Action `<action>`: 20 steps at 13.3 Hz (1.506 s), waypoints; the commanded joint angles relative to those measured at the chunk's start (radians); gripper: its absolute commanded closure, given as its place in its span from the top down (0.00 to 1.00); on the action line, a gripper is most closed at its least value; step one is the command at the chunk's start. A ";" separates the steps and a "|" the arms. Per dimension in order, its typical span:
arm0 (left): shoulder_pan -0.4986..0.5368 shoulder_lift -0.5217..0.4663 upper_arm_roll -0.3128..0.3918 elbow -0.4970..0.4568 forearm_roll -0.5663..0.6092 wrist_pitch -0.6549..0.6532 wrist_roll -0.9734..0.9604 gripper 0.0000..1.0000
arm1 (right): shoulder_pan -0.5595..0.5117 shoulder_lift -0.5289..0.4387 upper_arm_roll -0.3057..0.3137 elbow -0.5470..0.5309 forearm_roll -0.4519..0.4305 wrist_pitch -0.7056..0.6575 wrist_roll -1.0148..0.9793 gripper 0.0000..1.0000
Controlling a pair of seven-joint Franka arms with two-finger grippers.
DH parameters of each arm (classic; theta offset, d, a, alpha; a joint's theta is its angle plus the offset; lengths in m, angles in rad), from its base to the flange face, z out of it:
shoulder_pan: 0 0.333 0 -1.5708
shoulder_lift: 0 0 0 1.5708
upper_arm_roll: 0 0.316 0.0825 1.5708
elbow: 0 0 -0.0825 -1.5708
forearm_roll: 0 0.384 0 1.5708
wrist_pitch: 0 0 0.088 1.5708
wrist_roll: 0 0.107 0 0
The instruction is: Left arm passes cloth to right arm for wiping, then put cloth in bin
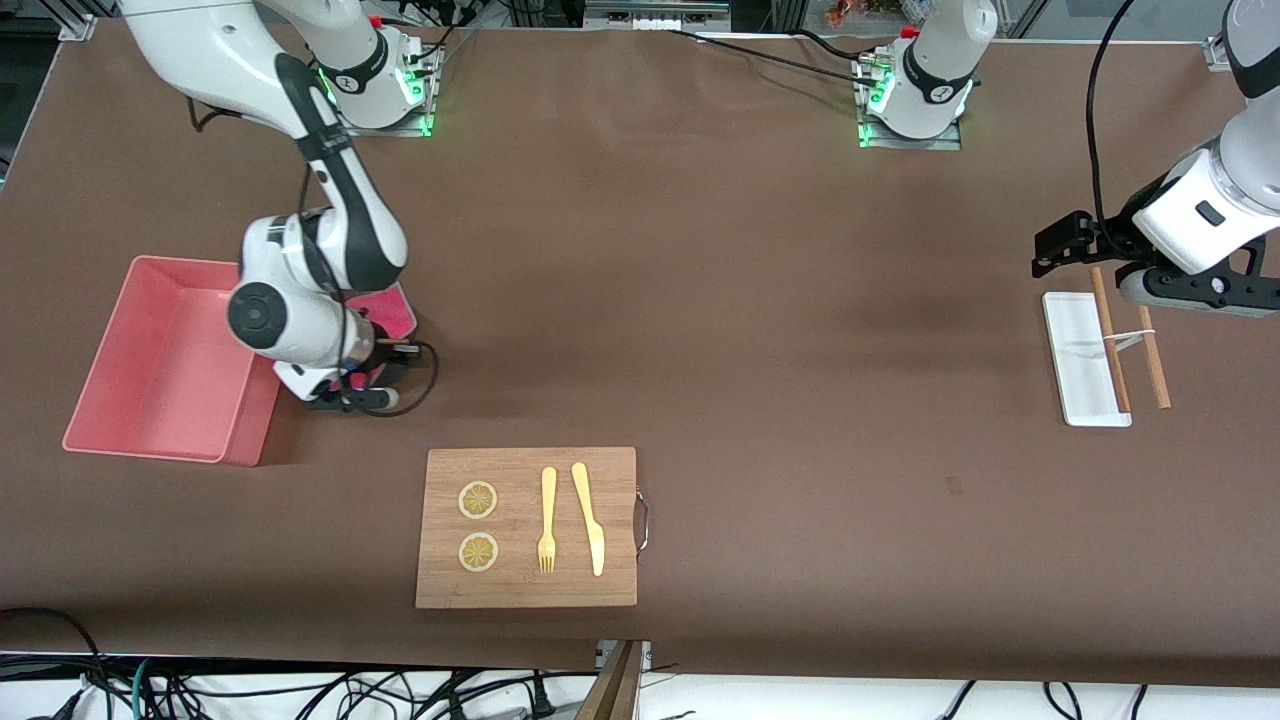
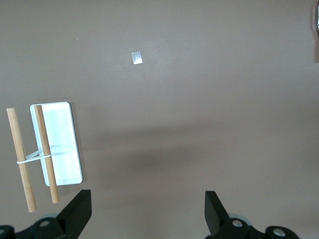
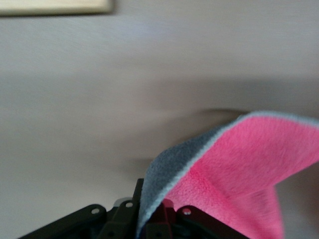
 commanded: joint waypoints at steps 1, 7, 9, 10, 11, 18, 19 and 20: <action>0.001 0.013 -0.005 0.030 0.010 -0.027 -0.006 1.00 | 0.093 0.070 0.012 0.105 0.030 -0.011 0.178 0.00; -0.004 0.013 -0.008 0.031 0.010 -0.029 -0.006 1.00 | 0.216 0.114 0.107 0.269 0.109 -0.016 0.542 0.00; -0.005 0.013 -0.007 0.031 0.010 -0.029 -0.006 1.00 | 0.218 0.111 0.159 0.312 0.110 -0.029 0.632 0.00; -0.004 0.013 -0.008 0.031 0.010 -0.029 -0.006 1.00 | 0.213 0.108 0.179 0.332 0.109 -0.048 0.663 0.00; -0.004 0.013 -0.007 0.031 0.010 -0.029 -0.006 1.00 | 0.210 0.102 0.182 0.347 0.110 -0.080 0.671 0.00; -0.005 0.013 -0.008 0.030 0.010 -0.037 -0.006 1.00 | -0.026 0.050 0.189 0.267 0.092 -0.300 0.396 0.00; -0.005 0.013 -0.008 0.030 0.010 -0.037 -0.006 1.00 | -0.070 0.048 0.187 0.237 0.078 -0.298 0.324 0.00; -0.005 0.013 -0.008 0.030 0.010 -0.038 -0.006 1.00 | -0.109 0.048 0.183 0.214 0.060 -0.300 0.250 0.00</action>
